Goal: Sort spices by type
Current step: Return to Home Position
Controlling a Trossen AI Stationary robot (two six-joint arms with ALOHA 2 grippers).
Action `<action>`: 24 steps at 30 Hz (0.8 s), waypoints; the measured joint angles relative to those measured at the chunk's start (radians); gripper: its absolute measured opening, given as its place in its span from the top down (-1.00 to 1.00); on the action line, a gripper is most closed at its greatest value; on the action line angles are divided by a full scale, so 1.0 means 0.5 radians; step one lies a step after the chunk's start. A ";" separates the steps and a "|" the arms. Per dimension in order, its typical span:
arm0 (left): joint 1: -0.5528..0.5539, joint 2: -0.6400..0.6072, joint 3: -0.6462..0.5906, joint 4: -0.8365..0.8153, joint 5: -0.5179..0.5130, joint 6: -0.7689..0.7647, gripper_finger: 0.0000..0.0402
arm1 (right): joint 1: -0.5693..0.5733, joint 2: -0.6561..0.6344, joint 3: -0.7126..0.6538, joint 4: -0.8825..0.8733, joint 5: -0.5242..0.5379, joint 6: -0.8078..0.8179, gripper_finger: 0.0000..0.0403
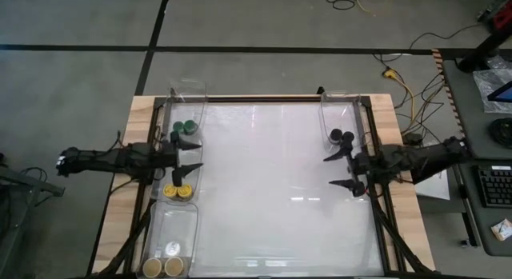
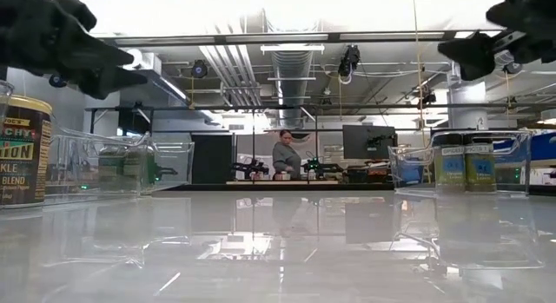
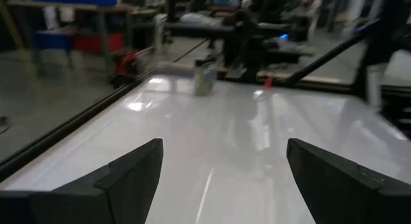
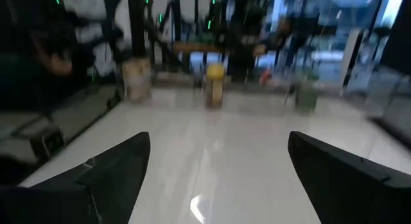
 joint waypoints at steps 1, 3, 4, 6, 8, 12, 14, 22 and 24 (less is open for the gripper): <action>0.000 -0.061 -0.027 0.001 0.030 0.005 -0.57 | -0.002 -0.068 -0.027 0.000 0.001 -0.001 -0.79; 0.000 -0.180 -0.088 0.028 0.103 0.018 -0.57 | -0.004 -0.207 -0.088 0.002 0.001 0.004 -0.79; 0.000 -0.237 -0.119 0.054 0.150 0.028 -0.57 | -0.004 -0.260 -0.126 0.011 0.004 0.018 -0.79; 0.000 -0.280 -0.174 0.125 0.245 0.037 -0.57 | -0.008 -0.263 -0.199 0.089 0.003 0.034 -0.79; -0.002 -0.260 -0.213 0.203 0.330 0.040 -0.57 | -0.015 -0.247 -0.263 0.090 0.031 0.073 -0.79; -0.002 -0.249 -0.307 0.338 0.457 0.021 -0.57 | -0.031 -0.242 -0.263 0.058 0.058 0.178 -0.79; -0.002 -0.241 -0.306 0.320 0.482 0.014 -0.57 | -0.030 -0.248 -0.263 0.063 0.021 0.179 -0.79; 0.001 -0.237 -0.307 0.332 0.475 0.006 -0.57 | -0.032 -0.259 -0.264 0.126 -0.318 0.200 -0.79; 0.001 -0.227 -0.307 0.329 0.471 -0.016 -0.57 | -0.047 -0.261 -0.264 0.129 -0.407 0.214 -0.79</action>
